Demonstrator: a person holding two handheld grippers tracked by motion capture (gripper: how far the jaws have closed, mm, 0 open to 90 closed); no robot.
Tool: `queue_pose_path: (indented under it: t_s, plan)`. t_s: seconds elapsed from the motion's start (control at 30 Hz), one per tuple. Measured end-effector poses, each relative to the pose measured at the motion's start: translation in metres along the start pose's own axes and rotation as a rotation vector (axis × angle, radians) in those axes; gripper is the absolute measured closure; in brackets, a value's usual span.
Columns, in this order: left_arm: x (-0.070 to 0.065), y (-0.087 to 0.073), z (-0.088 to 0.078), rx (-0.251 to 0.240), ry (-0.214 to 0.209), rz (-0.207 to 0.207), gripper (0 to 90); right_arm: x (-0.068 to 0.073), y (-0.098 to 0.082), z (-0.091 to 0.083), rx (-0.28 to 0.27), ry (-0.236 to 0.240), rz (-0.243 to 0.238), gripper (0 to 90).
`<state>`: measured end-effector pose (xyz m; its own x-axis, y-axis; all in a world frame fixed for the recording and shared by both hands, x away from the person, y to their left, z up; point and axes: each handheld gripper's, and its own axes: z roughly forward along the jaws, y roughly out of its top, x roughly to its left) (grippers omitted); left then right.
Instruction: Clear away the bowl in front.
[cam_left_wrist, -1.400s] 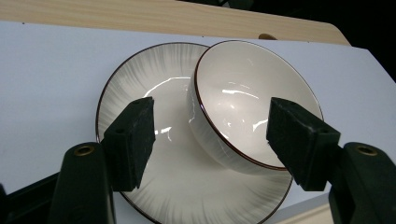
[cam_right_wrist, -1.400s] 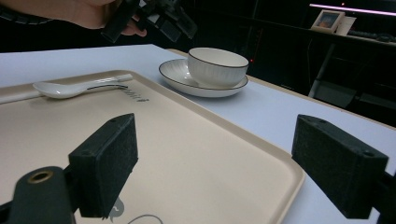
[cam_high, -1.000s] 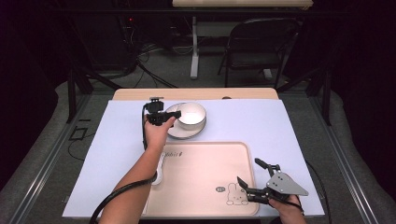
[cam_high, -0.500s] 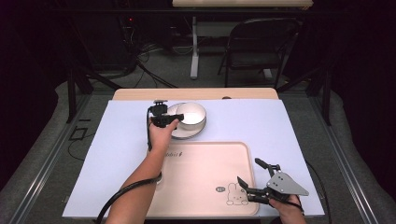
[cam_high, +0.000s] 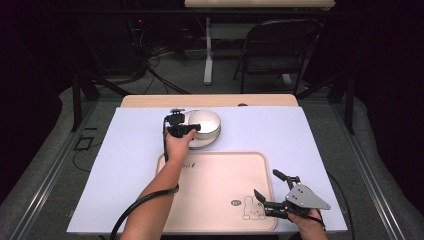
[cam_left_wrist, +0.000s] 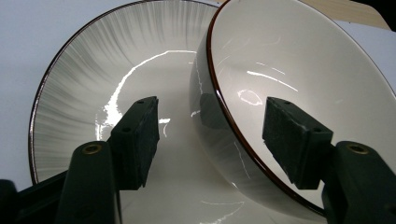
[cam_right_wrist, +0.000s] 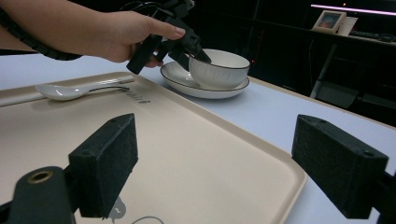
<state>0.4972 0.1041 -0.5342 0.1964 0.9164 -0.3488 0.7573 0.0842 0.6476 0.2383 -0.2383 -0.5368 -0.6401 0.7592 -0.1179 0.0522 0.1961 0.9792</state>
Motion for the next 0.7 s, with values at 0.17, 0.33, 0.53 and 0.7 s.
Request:
queue_pose_path:
  t_s: [0.17, 0.33, 0.53, 0.7]
  plan:
    - [0.0009, 0.0000, 0.0032, 0.000, -0.004, -0.024, 43.4, 0.0002, 0.0001, -0.0001, -0.002, 0.002, 0.000, 14.0]
    - [-0.0013, 0.0012, 0.0056, 0.008, -0.019, -0.034, 51.5, 0.0002, 0.0002, 0.0000, -0.003, 0.002, 0.001, 14.0]
    - [-0.0054, 0.0010, 0.0099, 0.010, -0.002, -0.032, 56.9, 0.0005, 0.0000, 0.0003, -0.001, 0.005, 0.002, 14.0]
    - [-0.0047, 0.0017, 0.0103, 0.007, 0.007, -0.054, 61.2, 0.0006, 0.0002, 0.0003, -0.002, 0.006, 0.001, 14.0]
